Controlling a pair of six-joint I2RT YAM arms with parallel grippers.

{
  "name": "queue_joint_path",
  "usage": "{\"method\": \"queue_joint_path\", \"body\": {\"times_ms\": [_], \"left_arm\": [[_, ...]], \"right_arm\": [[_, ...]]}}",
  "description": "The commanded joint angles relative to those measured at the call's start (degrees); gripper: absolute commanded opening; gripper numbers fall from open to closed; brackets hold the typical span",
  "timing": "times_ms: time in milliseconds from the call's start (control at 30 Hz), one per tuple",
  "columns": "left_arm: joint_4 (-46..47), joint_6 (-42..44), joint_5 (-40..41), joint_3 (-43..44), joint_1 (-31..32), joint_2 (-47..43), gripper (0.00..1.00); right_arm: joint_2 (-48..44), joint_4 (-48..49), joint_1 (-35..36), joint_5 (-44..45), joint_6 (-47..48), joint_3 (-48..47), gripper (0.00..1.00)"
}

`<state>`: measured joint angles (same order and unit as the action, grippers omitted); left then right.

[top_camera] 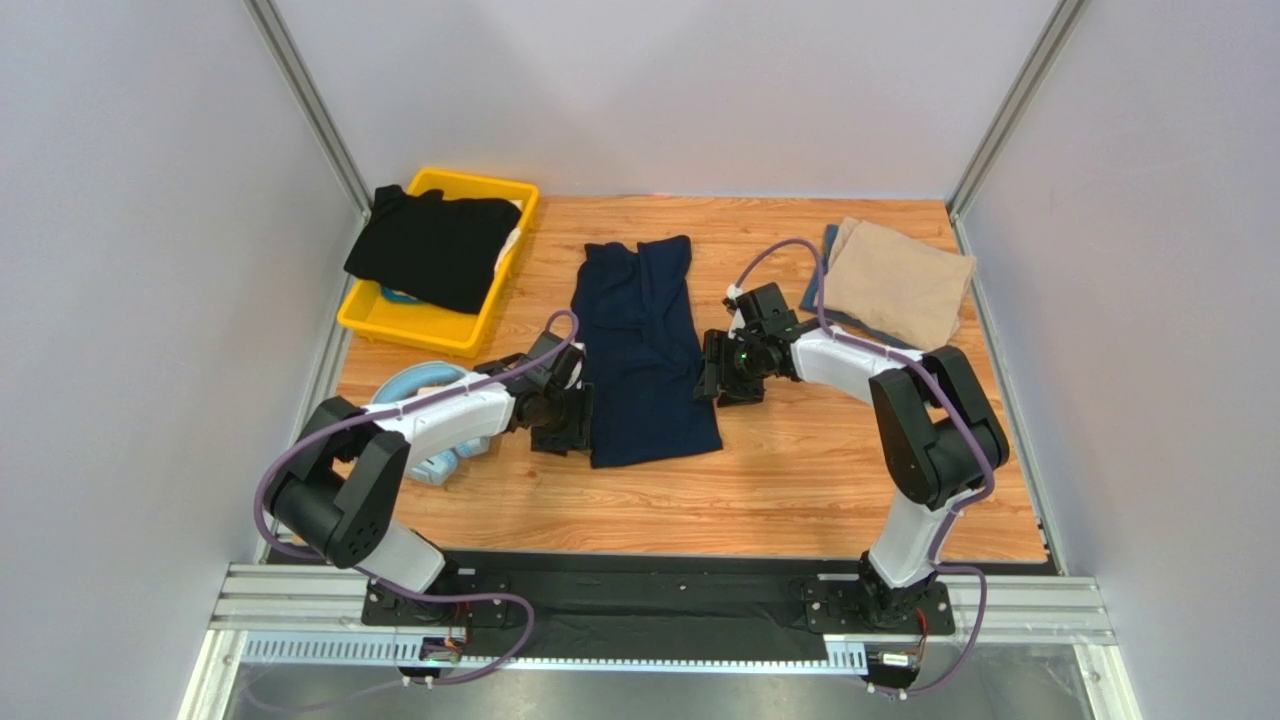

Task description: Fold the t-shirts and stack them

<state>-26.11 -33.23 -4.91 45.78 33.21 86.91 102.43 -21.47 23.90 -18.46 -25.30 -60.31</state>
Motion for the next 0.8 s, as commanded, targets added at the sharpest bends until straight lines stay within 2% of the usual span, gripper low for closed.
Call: {"method": "queue_joint_path", "body": {"times_ms": [0,433,767], "left_arm": [[3.7,-2.2,-3.4,-3.4,-0.1,2.5,0.57],[5.7,-2.3,-4.6,-4.1,0.0,5.3,0.56],[-0.9,-0.3,-0.9,-4.6,0.0,-4.0,0.51]], "right_arm": [[0.9,-0.1,3.3,0.9,-0.7,4.4,0.56],[3.4,2.1,7.7,0.9,-2.6,6.5,0.55],[2.0,1.1,7.7,3.6,-2.3,7.4,0.54]]}}
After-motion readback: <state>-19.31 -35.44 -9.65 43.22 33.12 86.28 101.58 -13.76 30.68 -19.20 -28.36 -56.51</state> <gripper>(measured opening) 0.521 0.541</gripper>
